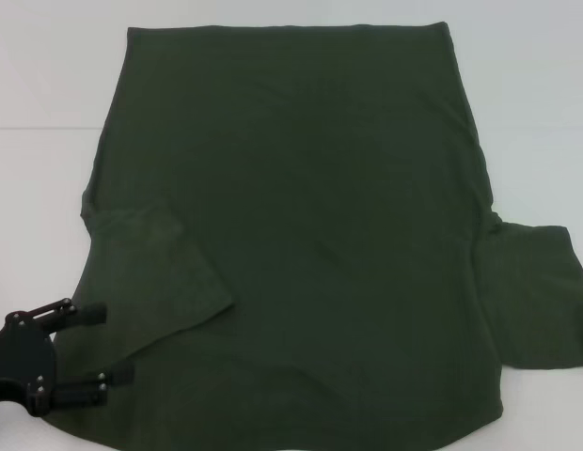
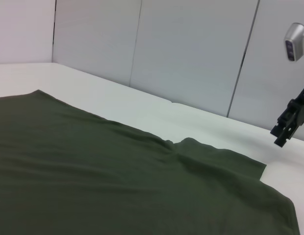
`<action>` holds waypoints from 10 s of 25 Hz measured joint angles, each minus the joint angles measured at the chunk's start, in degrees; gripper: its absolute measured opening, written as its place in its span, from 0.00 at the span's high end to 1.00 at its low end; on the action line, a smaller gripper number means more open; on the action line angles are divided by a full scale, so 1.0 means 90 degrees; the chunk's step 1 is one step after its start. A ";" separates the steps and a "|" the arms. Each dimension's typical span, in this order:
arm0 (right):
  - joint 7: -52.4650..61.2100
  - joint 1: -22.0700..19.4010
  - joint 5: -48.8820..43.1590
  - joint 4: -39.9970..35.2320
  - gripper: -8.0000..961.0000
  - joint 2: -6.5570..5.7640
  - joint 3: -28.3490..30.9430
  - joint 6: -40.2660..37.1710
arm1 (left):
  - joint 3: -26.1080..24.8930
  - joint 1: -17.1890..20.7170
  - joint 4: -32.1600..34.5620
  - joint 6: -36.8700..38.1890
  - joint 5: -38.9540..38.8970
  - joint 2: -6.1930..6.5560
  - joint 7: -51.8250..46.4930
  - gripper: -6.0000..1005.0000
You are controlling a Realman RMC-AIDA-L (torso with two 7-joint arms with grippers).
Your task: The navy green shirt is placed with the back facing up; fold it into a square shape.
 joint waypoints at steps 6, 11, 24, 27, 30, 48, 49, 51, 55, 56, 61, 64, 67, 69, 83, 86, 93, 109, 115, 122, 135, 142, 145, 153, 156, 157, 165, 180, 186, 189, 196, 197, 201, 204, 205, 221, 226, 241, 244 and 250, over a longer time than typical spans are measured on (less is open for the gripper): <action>-0.0055 0.0100 0.0018 0.0610 0.07 -0.0031 -0.0002 0.0520 | -0.0015 0.0001 -0.0003 0.0004 -0.0018 -0.0023 0.0045 0.10; -0.0167 0.0218 0.0026 0.0931 0.08 -0.0032 0.0000 0.0854 | -0.0046 0.0009 -0.0011 0.0004 -0.0019 -0.0036 0.0048 0.10; -0.0297 0.0397 0.0026 0.1575 0.10 -0.0037 -0.0140 0.1444 | -0.0049 -0.0020 -0.0012 -0.0014 -0.0028 -0.0070 0.0050 0.10; -0.0302 0.0399 0.0024 0.1576 0.11 -0.0017 -0.0182 0.1503 | -0.0049 -0.0031 -0.0013 -0.0025 -0.0029 -0.0075 0.0050 0.10; -0.0330 0.0406 0.0021 0.1578 0.11 0.0003 -0.0185 0.1552 | -0.0037 -0.0036 -0.0013 -0.0036 -0.0029 -0.0094 0.0050 0.10; -0.0361 0.0589 0.0088 0.1926 0.14 0.0053 -0.0327 0.1783 | -0.0037 -0.0038 -0.0013 -0.0060 -0.0020 -0.0119 0.0050 0.10; -0.0365 0.0589 0.0119 0.1926 0.15 0.0055 -0.0329 0.1784 | -0.0035 -0.0038 -0.0013 -0.0063 -0.0020 -0.0119 0.0050 0.10; -0.0375 0.0589 0.0166 0.1931 0.15 0.0064 -0.0333 0.1806 | -0.0028 -0.0042 -0.0017 -0.0074 -0.0016 -0.0124 0.0050 0.10; -0.0379 0.0589 0.0173 0.1938 0.16 0.0092 -0.0341 0.1846 | -0.0039 -0.0047 -0.0022 -0.0085 -0.0011 -0.0129 0.0050 0.10; -0.0379 0.0589 0.0170 0.1938 0.16 0.0093 -0.0358 0.1855 | -0.0041 -0.0048 -0.0022 -0.0085 -0.0011 -0.0129 0.0050 0.10; -0.0379 0.0554 0.0166 0.1875 0.17 0.0121 -0.0605 0.1984 | -0.0047 -0.0048 -0.0023 -0.0086 -0.0017 -0.0129 0.0050 0.10; -0.0375 0.0570 0.0155 0.1879 0.23 0.0129 -0.0668 0.2027 | -0.0049 -0.0048 -0.0023 -0.0087 -0.0020 -0.0129 0.0050 0.10; -0.0354 0.0589 0.0144 0.1890 0.30 0.0131 -0.0713 0.2032 | -0.0053 -0.0048 -0.0022 -0.0092 -0.0023 -0.0129 0.0050 0.10; -0.0340 0.0589 0.0143 0.1881 0.34 0.0129 -0.0738 0.2033 | -0.0057 -0.0048 -0.0023 -0.0093 -0.0024 -0.0129 0.0050 0.10; -0.0368 0.0638 0.0137 0.1903 0.93 0.0073 -0.0827 0.2072 | -0.0127 -0.0084 -0.0022 -0.0095 -0.0029 -0.0113 0.0031 0.10; -0.0375 0.0645 0.0147 0.1869 0.97 0.0060 -0.0862 0.2074 | -0.0129 -0.0088 -0.0022 -0.0090 -0.0029 -0.0101 0.0010 0.10; -0.0364 0.0565 0.0318 0.1392 0.97 -0.0069 -0.0613 0.1960 | -0.0148 -0.0097 -0.0022 -0.0050 -0.0037 -0.0078 -0.0005 0.10; -0.0417 0.0713 0.0962 0.0866 0.97 -0.0080 -0.0630 0.1744 | -0.0167 -0.0097 0.0005 -0.0042 -0.0039 -0.0080 -0.0077 0.10; -0.0452 0.1033 0.1131 0.0912 0.94 0.0050 -0.1194 0.1559 | -0.0166 -0.0084 0.0009 -0.0044 -0.0038 -0.0080 -0.0083 0.10; -0.0395 0.1641 0.1120 0.1190 0.91 0.0373 -0.2044 0.1720 | -0.0166 -0.0056 0.0009 -0.0041 -0.0038 -0.0075 -0.0098 0.10; -0.0385 0.1928 0.1249 0.1521 0.84 0.0526 -0.2316 0.2119 | -0.0166 -0.0059 -0.0013 -0.0084 -0.0038 -0.0070 -0.0107 0.10; -0.0385 0.1979 0.1428 0.1572 0.81 0.0511 -0.2320 0.2130 | -0.0166 -0.0101 0.0009 -0.0094 -0.0016 -0.0070 -0.0144 0.10; -0.0456 0.1920 0.1717 0.1595 0.79 0.0499 -0.2306 0.2164 | -0.0166 -0.0132 0.0012 -0.0100 0.0006 -0.0054 -0.0185 0.10; -0.0927 0.1588 0.2778 0.1868 0.50 0.0322 -0.2269 0.2141 | -0.0308 -0.0136 -0.0012 -0.0106 -0.0028 -0.0050 -0.0249 0.10; -0.1671 0.1242 0.3485 0.1930 0.43 0.0284 -0.2086 0.1845 | -0.0536 -0.0146 -0.0032 -0.0095 -0.0033 -0.0071 -0.0566 0.10; -0.2059 0.1076 0.3815 0.1942 0.41 0.0300 -0.1995 0.1699 | -0.0655 -0.0150 -0.0039 -0.0101 -0.0039 -0.0070 -0.0882 0.10; -0.6198 -0.0543 0.5494 0.2249 0.22 0.0550 -0.1799 0.0545 | -0.0784 -0.0163 -0.0142 0.0079 -0.0079 0.0252 -0.2563 0.10; -1.0085 -0.1182 0.5092 0.2992 0.17 0.0805 -0.1909 0.0295 | -0.0288 -0.0726 -0.0189 0.0009 0.1795 0.1018 -0.7199 0.10; -1.0542 -0.1141 0.4878 0.3047 0.17 0.0807 -0.1988 0.0353 | -0.0211 -0.0882 -0.0198 -0.0329 0.2410 0.1049 -0.7830 0.10; -1.0851 -0.1142 0.4813 0.3134 0.17 0.0807 -0.1995 0.0404 | -0.0131 -0.0939 -0.0204 -0.0564 0.2795 0.1056 -0.8021 0.10; -1.1023 -0.1079 0.4795 0.3182 0.17 0.0818 -0.2143 0.0610 | -0.0079 -0.1060 -0.0374 -0.0735 0.2973 0.1079 -0.8119 0.10; -1.1023 -0.1079 0.4795 0.3182 0.17 0.0818 -0.2143 0.0610 | -0.0079 -0.1069 -0.0404 -0.0758 0.2974 0.1079 -0.8122 0.10; -1.1023 -0.1034 0.4796 0.3191 0.17 0.0825 -0.2189 0.0666 | -0.0065 -0.1120 -0.0567 -0.0913 0.2990 0.1081 -0.8132 0.10; -1.1007 -0.1009 0.4796 0.3208 0.17 0.0826 -0.2199 0.0718 | -0.0057 -0.1149 -0.0636 -0.1022 0.3001 0.1082 -0.8129 0.10; -1.1006 -0.0997 0.4796 0.3227 0.17 0.0826 -0.2199 0.0743 | -0.0042 -0.1155 -0.0673 -0.1063 0.3004 0.1082 -0.8125 0.10; -1.0975 -0.0908 0.4800 0.3274 0.17 0.0829 -0.2194 0.0852 | 0.0020 -0.1389 -0.0986 -0.1180 0.3017 0.0957 -0.8140 0.10; -1.0967 -0.0901 0.4806 0.3275 0.17 0.0836 -0.2194 0.0857 | 0.0012 -0.1464 -0.1014 -0.1183 0.3023 0.0931 -0.8195 0.10; -1.0910 -0.0928 0.4839 0.3275 0.17 0.0822 -0.2132 0.0775 | 0.0374 -0.1471 -0.0915 -0.1456 0.3087 0.0883 -0.8446 0.44; -1.0884 -0.0937 0.4846 0.3274 0.17 0.0817 -0.2132 0.0751 | 0.0372 -0.1463 -0.0916 -0.1419 0.3072 0.0887 -0.8424 0.57; -1.0420 -0.0948 0.4847 0.3140 0.17 0.0783 -0.2061 0.0630 | 0.0347 -0.1434 -0.0942 -0.1428 0.3048 0.0885 -0.8289 0.81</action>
